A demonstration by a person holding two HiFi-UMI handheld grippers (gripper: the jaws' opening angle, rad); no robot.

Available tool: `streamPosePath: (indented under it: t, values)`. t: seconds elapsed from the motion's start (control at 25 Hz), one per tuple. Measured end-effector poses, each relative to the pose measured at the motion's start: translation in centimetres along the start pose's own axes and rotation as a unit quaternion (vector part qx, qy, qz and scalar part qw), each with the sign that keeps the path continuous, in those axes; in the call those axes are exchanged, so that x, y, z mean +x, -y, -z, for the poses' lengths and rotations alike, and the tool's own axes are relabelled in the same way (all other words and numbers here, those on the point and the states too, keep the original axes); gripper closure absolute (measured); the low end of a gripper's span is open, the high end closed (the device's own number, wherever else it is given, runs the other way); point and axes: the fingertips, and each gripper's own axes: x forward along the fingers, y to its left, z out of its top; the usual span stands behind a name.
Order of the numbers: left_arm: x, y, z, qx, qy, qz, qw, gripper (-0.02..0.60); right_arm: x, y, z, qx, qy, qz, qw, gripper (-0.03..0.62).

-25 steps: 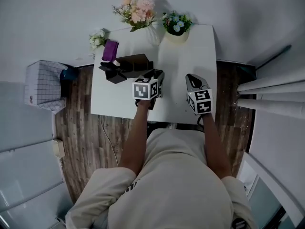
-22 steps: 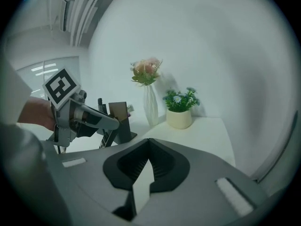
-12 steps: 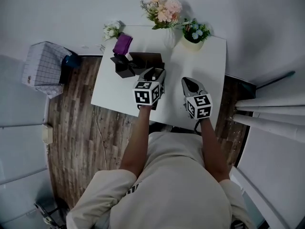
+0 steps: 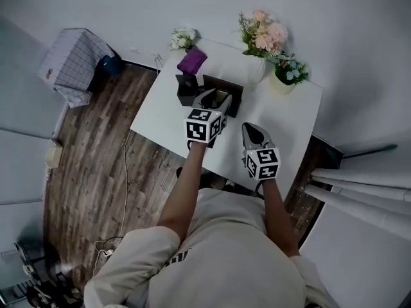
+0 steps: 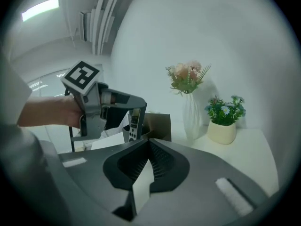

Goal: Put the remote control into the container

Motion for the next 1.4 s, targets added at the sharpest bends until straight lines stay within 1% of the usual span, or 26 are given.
streamPosePath:
  t: [0.2, 0.36, 0.44, 0.56, 0.64, 0.8, 0.92, 1.24, 1.4]
  values:
    - [0.8, -1.2, -4.5, 0.016, 0.038, -0.009, 0.9991, 0.391, -0.6, -0.5, -0.5, -0.015, 0.002, -0.001, 1.000, 0.591]
    - [1.6, -0.7, -7.4, 0.029, 0.090, -0.007, 0.9955, 0.391, -1.8, 0.8, -0.4, -0.013, 0.000, 0.019, 1.000, 0.591]
    - [2.0, -0.5, -8.2, 0.037, 0.111, -0.007, 0.9931, 0.391, -2.2, 1.4, -0.6, -0.012, 0.002, 0.028, 1.000, 0.591]
    - [3.1, -0.4, -7.6, 0.035, 0.121, -0.003, 0.9920, 0.391, -2.7, 2.3, -0.9, -0.007, 0.011, 0.040, 0.999, 0.591]
    - [3.3, -0.1, -6.1, 0.026, 0.117, -0.006, 0.9927, 0.391, -3.2, 2.6, -0.4, 0.004, 0.011, 0.045, 0.999, 0.591]
    - [4.0, 0.3, -4.2, 0.032, 0.103, -0.009, 0.9941, 0.391, -3.1, 3.1, 0.0, 0.026, 0.008, 0.046, 0.999, 0.591]
    - [4.4, 0.5, -2.9, 0.039, 0.082, -0.001, 0.9959, 0.391, -2.7, 2.8, 0.3, 0.027, 0.003, 0.042, 0.999, 0.591]
    - [3.8, -0.2, -0.5, 0.037, 0.050, -0.001, 0.9981, 0.391, -1.8, 1.8, 0.7, 0.020, -0.003, 0.030, 0.999, 0.591]
    - [4.6, -0.4, 1.4, 0.037, 0.012, 0.001, 0.9993, 0.391, -1.6, 1.5, 0.4, 0.024, -0.003, 0.024, 0.999, 0.591]
